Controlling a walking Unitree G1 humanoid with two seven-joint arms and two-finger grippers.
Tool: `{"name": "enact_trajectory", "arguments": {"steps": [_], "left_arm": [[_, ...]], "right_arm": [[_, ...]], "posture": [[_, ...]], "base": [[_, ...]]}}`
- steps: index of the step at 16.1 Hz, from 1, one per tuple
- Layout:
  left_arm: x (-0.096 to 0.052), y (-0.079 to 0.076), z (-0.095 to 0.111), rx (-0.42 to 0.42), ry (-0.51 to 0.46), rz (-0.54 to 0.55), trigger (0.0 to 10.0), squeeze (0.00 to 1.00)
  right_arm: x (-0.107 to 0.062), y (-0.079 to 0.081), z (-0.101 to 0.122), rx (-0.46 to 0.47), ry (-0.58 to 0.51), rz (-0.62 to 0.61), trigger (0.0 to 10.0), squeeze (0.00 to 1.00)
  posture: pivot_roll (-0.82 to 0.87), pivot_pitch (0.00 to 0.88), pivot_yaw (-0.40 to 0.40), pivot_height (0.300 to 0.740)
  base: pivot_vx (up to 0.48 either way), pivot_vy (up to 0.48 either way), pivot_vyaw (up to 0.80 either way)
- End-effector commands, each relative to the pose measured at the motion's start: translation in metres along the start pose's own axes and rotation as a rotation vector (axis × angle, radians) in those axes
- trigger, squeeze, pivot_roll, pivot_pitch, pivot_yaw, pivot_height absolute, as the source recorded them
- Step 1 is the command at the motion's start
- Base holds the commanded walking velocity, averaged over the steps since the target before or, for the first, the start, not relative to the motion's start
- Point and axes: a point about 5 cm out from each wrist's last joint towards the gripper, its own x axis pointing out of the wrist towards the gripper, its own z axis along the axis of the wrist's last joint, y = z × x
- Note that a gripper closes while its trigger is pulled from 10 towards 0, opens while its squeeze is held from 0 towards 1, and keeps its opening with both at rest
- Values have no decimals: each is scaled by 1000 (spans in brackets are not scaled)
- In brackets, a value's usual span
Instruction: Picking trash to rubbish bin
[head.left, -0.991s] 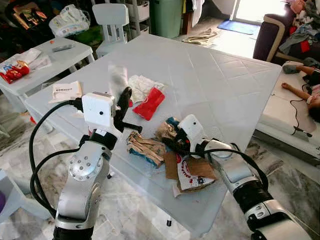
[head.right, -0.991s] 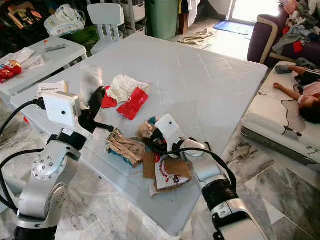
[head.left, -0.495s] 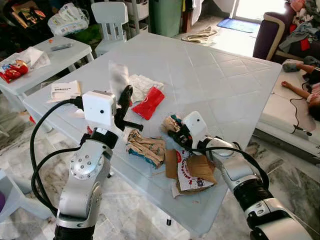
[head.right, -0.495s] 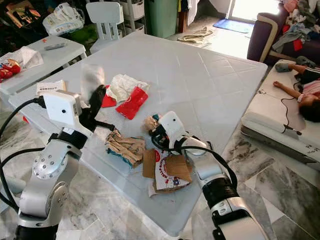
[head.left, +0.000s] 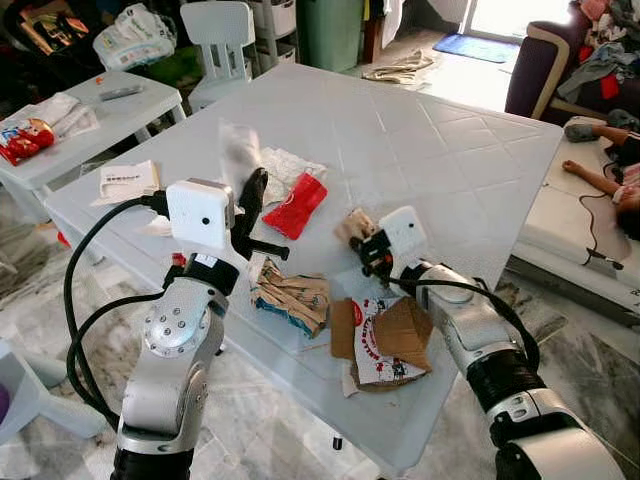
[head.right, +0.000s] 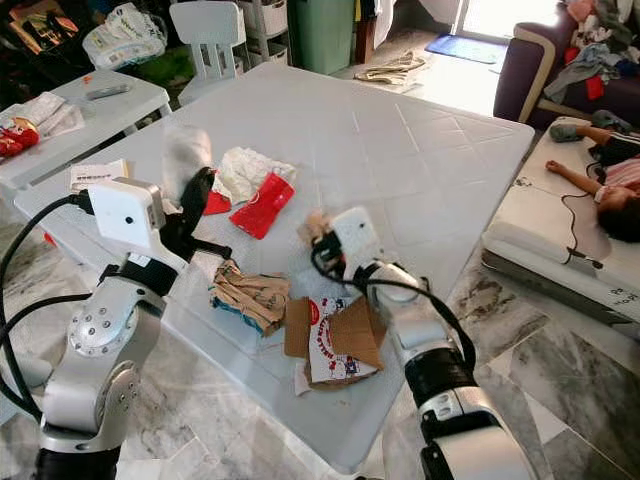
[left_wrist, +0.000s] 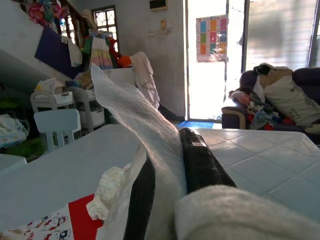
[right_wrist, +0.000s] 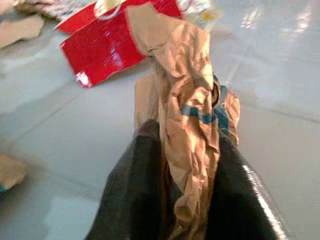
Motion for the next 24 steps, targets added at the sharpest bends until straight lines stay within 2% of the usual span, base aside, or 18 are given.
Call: {"name": "enact_trajectory", "arguments": {"steps": [1, 8, 9, 10, 11, 12, 13, 15, 17, 18, 19, 22, 24], "left_arm": [[1, 0, 0, 7, -2, -1, 3569, 0], [6, 6, 0, 20, -6, 59, 3922, 0], [6, 6, 0, 21, -6, 59, 4510, 0], [7, 5, 1, 19, -10, 58, 6863, 0], [9, 5, 1, 20, -13, 64, 7176, 0], [11, 6, 3, 24, -19, 77, 8078, 0], [13, 6, 5, 30, -31, 81, 8314, 0], [18, 3, 20, 99, -100, 61, 7686, 0], [20, 4, 30, 142, -140, 66, 7529, 0], [20, 4, 31, 147, -143, 65, 9412, 0], [18, 3, 26, 137, -117, 63, 10000, 0], [16, -3, 18, 123, -76, 51, 10000, 0], [21, -3, 19, 110, -80, 46, 10000, 0]], "right_arm": [[2, -4, 6, 16, -25, -25, 0, 0], [-6, -26, 33, 148, -181, -182, 0, 0], [-8, -26, 37, 166, -202, -189, 0, 0], [-12, -24, 39, 179, -227, -195, 0, 0], [-15, -22, 40, 189, -244, -196, 0, 0], [-18, -19, 41, 197, -264, -197, 0, 0], [-21, -18, 42, 198, -282, -204, 0, 0], [-34, -20, 52, 239, -370, -249, 0, 0], [-46, -19, 61, 226, -424, -259, 0, 0], [-50, -19, 63, 221, -429, -261, 0, 0], [-56, -19, 63, 214, -434, -267, 0, 0], [-65, -19, 62, 208, -434, -289, 0, 0], [-70, -19, 61, 203, -429, -304, 0, 0]], "posture": [[40, 94, 23, 740], [49, 62, 22, 740], [48, 60, 23, 740], [47, 55, 26, 740], [46, 54, 30, 740], [41, 55, 36, 740], [39, 55, 38, 740], [38, 56, 46, 740], [37, 56, 51, 740], [38, 54, 52, 740], [37, 53, 55, 740], [29, 53, 62, 740], [26, 51, 66, 740]], "base": [[0, 0, 0], [0, 0, 0], [0, 0, 0], [0, 0, 0], [0, 0, 0], [0, 0, 0], [0, 0, 0], [0, 0, 0], [0, 0, 0], [0, 0, 0], [0, 0, 0], [0, 0, 533], [0, 0, 800]]}}
